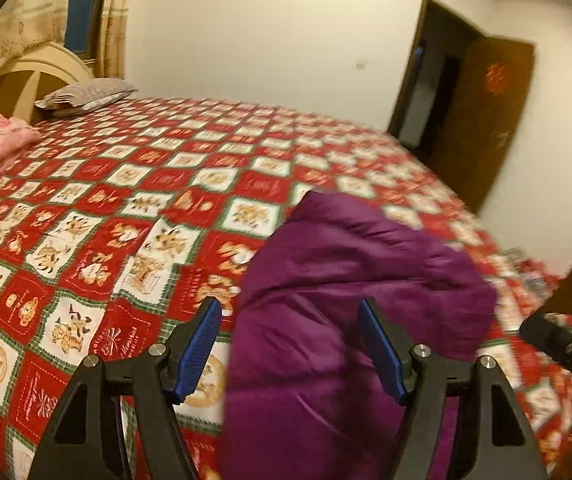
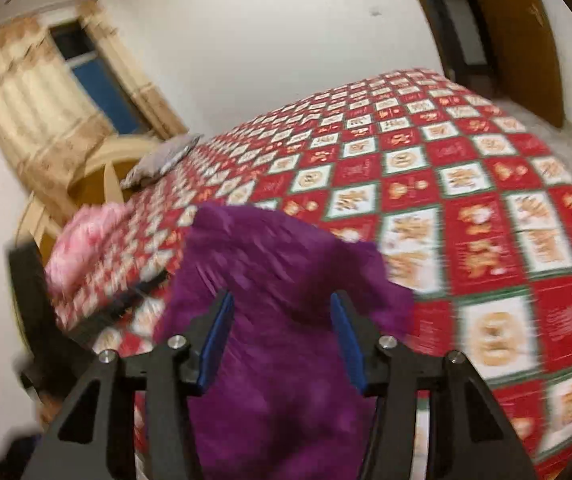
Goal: Fold large clothes
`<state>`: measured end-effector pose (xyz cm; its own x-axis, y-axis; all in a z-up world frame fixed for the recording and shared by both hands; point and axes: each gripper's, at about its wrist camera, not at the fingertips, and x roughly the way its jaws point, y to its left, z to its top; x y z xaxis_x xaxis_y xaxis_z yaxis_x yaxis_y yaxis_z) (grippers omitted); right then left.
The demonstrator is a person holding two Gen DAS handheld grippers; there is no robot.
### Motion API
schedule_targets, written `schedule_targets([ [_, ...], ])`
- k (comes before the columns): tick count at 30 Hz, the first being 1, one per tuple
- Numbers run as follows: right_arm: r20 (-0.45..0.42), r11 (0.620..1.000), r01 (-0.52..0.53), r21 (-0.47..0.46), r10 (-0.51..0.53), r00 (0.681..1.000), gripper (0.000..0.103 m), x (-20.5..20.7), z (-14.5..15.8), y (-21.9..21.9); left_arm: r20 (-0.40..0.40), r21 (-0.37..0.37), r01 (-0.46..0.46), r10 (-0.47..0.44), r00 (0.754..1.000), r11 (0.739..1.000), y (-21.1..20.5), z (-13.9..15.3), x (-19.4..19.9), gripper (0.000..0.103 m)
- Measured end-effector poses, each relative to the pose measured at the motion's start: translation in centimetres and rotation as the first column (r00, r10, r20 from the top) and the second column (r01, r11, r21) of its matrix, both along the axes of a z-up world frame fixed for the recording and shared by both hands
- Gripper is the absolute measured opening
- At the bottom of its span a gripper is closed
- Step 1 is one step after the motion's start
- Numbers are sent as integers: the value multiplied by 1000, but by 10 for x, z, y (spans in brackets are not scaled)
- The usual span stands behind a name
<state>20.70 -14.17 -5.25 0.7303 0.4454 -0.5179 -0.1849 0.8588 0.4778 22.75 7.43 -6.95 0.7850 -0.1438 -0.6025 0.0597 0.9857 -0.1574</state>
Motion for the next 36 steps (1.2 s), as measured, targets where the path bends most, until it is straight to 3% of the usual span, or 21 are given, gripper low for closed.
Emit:
schedule_targets([
  [2,-58,992,50,116,-44,997,54,22,-10,11,-28,4,-4,4,1000,1000,-11,-14,10,71],
  [5,-129,977,111,183,-88,988,54,41,-27,20,-42,-37,-29,27,999,999,-17,-34,6,75],
  [7,-165,976,150,156,-124,978,53,45,-40,22,-8,-4,-12,12,1000,1000,-25,-39,1,79],
  [11,-115,969,241,-45,-245,963,30,39,-51,8,-25,12,2,-1,1000,1000,-36,-43,8,84],
  [20,-39,929,235,-286,-257,966,29,66,-74,15,-82,96,-15,23,996,995,-51,-49,25,88],
  [24,-52,922,204,-329,-233,971,28,81,-87,13,-86,136,-20,32,996,991,-59,-52,30,89],
  [30,-84,939,189,-287,-221,972,28,90,-94,5,-94,130,-18,30,995,991,-59,-60,39,94],
  [35,-89,953,160,-256,-188,978,31,72,-79,0,-94,122,10,1,996,992,-54,-63,36,95],
  [36,-57,954,167,-249,-187,981,37,59,-70,-1,-97,111,12,-1,995,994,-52,-63,37,95],
])
